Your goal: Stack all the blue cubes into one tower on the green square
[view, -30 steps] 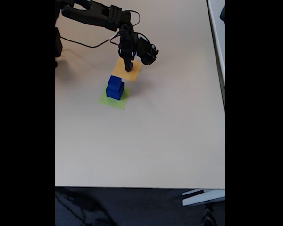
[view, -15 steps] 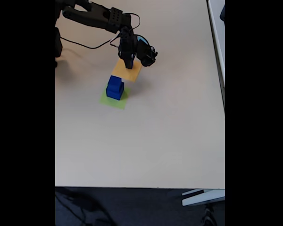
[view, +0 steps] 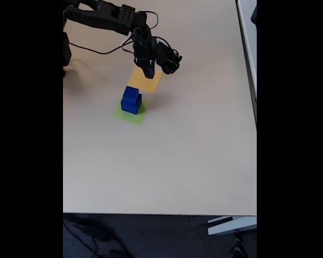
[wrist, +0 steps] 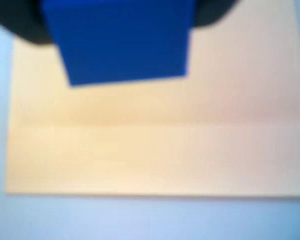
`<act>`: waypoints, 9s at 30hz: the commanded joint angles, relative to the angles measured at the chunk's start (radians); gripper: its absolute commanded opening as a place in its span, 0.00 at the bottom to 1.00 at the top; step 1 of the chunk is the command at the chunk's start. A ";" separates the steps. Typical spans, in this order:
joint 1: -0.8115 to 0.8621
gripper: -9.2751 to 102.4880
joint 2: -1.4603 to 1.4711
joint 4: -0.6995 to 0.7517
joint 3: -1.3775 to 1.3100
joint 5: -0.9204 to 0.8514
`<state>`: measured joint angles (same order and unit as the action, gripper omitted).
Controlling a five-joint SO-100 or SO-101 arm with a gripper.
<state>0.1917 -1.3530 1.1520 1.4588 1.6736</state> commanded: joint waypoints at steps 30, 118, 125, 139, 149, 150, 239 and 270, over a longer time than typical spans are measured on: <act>0.225 0.08 -0.451 0.069 0.147 -0.150; 0.351 0.08 -0.112 0.273 -0.173 -0.331; 0.350 0.08 -0.107 0.268 -0.175 -0.328; 0.342 0.08 -0.100 0.258 -0.175 -0.321; 0.342 0.10 -0.100 0.258 -0.183 -0.327; 0.341 0.10 -0.100 0.258 -0.184 -0.328; 0.025 0.33 -0.325 0.310 -0.298 -0.282; -0.385 0.30 0.370 0.387 -0.716 0.614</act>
<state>-0.1856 -0.9741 1.5340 0.8115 2.2780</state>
